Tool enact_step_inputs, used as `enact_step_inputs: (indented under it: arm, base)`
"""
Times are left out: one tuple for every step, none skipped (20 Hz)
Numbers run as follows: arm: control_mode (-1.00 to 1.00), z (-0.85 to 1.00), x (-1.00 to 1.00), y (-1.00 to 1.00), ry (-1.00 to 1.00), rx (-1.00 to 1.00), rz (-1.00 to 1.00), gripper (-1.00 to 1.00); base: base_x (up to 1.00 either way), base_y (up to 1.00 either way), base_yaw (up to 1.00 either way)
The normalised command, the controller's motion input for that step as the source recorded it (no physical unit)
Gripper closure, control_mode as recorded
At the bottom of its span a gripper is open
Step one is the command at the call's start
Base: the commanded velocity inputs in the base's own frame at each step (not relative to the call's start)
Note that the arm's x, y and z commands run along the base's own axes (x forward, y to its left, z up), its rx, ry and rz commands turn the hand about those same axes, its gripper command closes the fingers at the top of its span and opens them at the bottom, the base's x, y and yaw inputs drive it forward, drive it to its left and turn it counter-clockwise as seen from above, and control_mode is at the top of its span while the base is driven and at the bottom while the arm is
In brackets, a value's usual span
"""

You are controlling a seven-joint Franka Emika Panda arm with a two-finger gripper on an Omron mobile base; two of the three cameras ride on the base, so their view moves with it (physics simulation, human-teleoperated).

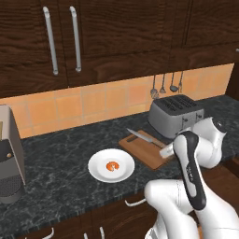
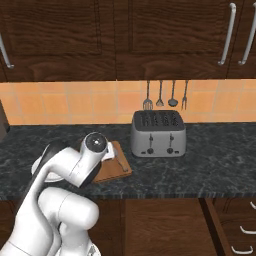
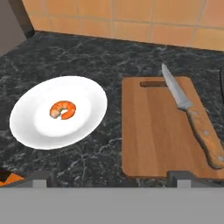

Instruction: Pick up the knife from the drawer and place it on the cutting board. Then place the meat from the plate to the cutting board.

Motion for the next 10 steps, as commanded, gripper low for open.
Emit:
enact_step_inputs:
  arm:
    - [-1.00,0.44,0.00,0.60,0.25,0.00,0.00,-1.00]
    - [-1.00,0.34,0.00,0.63,0.29,0.00,0.00,-1.00]
    - [-1.00,0.18,0.00,0.69,0.31,0.00,0.00,-1.00]
    - [-1.00,0.01,0.00,0.76,0.27,-0.01,0.00,-1.00]
    - [-1.00,0.00,0.00,0.75,0.25,-0.03,0.00,-1.00]
    - [-1.00,0.00,-0.01,0.76,0.20,-0.05,0.00,-1.00]
    - [-1.00,0.00,-0.01,0.79,0.12,-0.07,0.00,-1.00]
    - [-1.00,0.00,0.00,0.83,0.10,-0.14,0.00,-1.00]
    - [-1.00,0.00,-0.03,0.75,0.06,-0.14,0.00,-1.00]
    - [-1.00,0.00,0.00,0.70,0.10,-0.09,-0.01,-1.00]
  base:
    - [0.00,0.00,0.00]
    - [0.00,0.00,0.00]
    - [0.00,0.00,0.00]
    - [0.00,0.00,0.00]
    - [0.00,0.00,0.00]
    - [0.00,0.00,0.00]
    - [0.00,0.00,0.00]
    - [0.00,0.00,0.00]
    - [0.00,0.00,0.00]
    - [0.00,0.00,0.00]
